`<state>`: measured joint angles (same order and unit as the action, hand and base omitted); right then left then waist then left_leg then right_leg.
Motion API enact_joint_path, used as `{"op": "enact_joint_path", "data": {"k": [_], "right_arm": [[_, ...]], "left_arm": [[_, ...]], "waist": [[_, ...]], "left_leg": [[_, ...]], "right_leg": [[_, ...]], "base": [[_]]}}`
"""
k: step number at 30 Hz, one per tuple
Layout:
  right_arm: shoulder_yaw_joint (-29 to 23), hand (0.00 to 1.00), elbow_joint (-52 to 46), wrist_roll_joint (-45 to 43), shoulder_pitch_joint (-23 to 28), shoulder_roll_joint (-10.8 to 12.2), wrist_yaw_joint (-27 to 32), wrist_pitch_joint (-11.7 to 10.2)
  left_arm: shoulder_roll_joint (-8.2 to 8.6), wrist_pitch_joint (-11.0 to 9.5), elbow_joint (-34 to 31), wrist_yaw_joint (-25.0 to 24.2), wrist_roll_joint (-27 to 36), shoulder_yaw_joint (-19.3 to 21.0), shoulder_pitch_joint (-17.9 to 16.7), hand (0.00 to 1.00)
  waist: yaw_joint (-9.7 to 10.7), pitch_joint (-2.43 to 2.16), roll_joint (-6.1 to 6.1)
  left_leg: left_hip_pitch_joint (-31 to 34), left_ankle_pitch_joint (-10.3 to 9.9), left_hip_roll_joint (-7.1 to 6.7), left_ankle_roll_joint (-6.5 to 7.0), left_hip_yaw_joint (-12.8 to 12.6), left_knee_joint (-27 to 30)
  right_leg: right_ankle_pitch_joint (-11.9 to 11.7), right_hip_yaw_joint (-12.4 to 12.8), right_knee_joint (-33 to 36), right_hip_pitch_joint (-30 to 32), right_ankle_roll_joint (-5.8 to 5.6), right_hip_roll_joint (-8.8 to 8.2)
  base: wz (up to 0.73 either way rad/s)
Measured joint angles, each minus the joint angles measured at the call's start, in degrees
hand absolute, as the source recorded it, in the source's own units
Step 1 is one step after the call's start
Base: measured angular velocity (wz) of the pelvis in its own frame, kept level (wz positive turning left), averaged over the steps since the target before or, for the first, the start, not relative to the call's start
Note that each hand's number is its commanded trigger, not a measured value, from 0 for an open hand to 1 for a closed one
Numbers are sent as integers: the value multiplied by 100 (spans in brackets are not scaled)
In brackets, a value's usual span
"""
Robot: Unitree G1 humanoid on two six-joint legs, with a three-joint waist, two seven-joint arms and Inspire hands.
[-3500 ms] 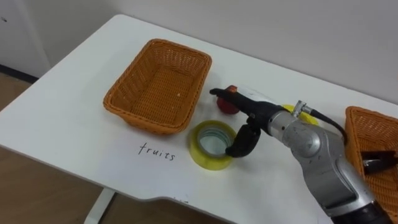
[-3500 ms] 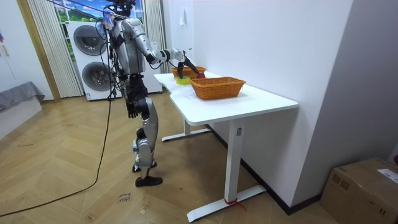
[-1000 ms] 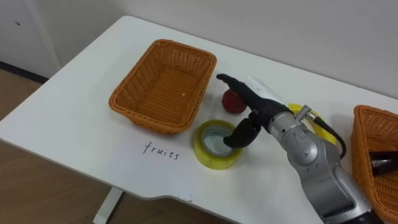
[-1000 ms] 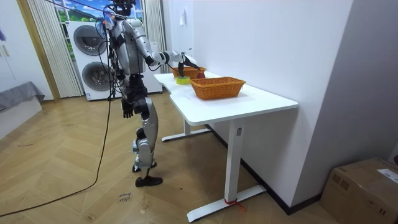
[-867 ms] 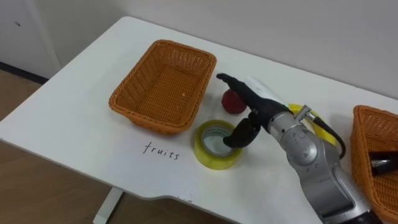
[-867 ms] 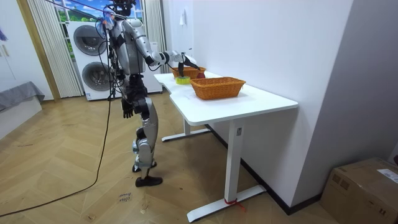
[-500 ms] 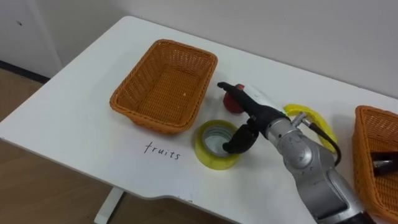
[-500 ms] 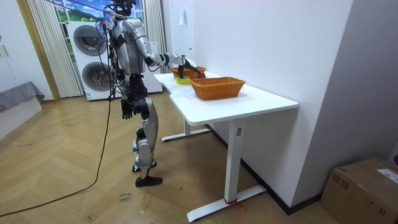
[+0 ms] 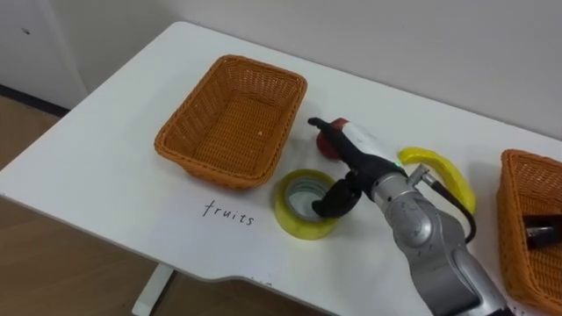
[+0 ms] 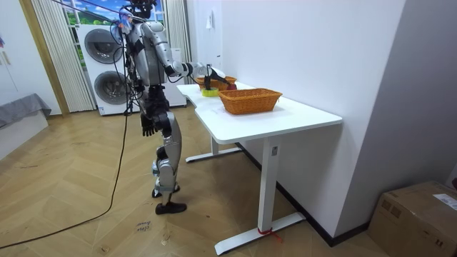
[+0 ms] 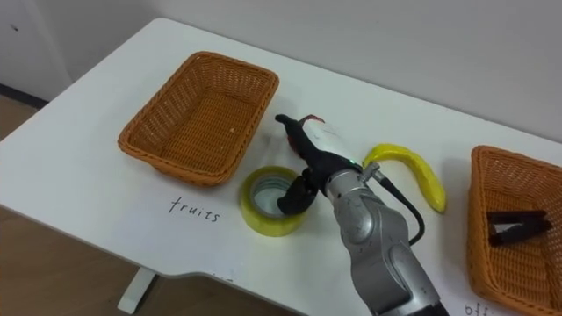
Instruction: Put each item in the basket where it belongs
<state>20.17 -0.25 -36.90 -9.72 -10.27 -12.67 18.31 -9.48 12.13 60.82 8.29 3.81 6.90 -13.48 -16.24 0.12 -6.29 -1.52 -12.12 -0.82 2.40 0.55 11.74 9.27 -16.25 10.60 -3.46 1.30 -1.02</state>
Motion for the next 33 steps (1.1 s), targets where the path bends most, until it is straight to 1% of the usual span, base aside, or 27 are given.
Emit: {"op": "enact_joint_path", "data": {"k": [3, 12, 17, 21, 23, 28, 33], "right_arm": [[77, 0, -4, -47, -3, 3, -15, 1], [97, 0, -4, -69, -6, -35, -187, 4], [101, 0, -5, -104, -27, -52, -315, 3], [102, 0, -5, -183, -56, -52, -406, 2], [110, 0, 38, -190, -115, -68, -481, 5], [110, 0, 103, -206, -170, -76, -603, 44], [114, 0, 154, -214, -269, -80, -763, 60]], "left_arm": [[-1, 2, -35, -13, 1, 0, 9, 0], [2, 3, -112, -45, 1, -34, 49, 0], [-6, 4, -111, -161, 1, -39, 91, 0], [-6, 3, -109, -176, 2, -40, 124, 0], [-23, 3, -109, -176, 7, -40, 125, 0], [-45, 5, -120, -222, 7, -38, 202, 0], [-115, 9, -140, -276, 6, -38, 194, 0]], "waist": [[1, 0, 0], [2, 3, -2], [3, 24, -43], [-1, 28, -57], [-3, 32, -83], [-20, 26, -166], [-45, 18, -180]], "left_leg": [[-1, 0, 1, 0, 5, 3], [-12, -2, 1, 1, 20, 5], [-11, -2, 1, 1, 19, 4], [-10, -2, 1, 1, 17, 3], [-9, -1, 3, -1, 20, 3], [-6, -1, 6, -2, 21, 4], [-4, -1, 2, -1, 40, 12]], "right_leg": [[0, -14, -1, -10, 0, -1], [0, -104, -7, -32, 0, -12], [0, -102, -6, -28, 0, -11], [0, -97, -5, -21, 0, -10], [0, -96, -4, -20, 0, -6], [-1, -95, -6, -20, 1, -2], [-2, -95, -6, -22, 2, 2]], "base": [[0], [1], [0], [0], [0], [0], [0]]}}
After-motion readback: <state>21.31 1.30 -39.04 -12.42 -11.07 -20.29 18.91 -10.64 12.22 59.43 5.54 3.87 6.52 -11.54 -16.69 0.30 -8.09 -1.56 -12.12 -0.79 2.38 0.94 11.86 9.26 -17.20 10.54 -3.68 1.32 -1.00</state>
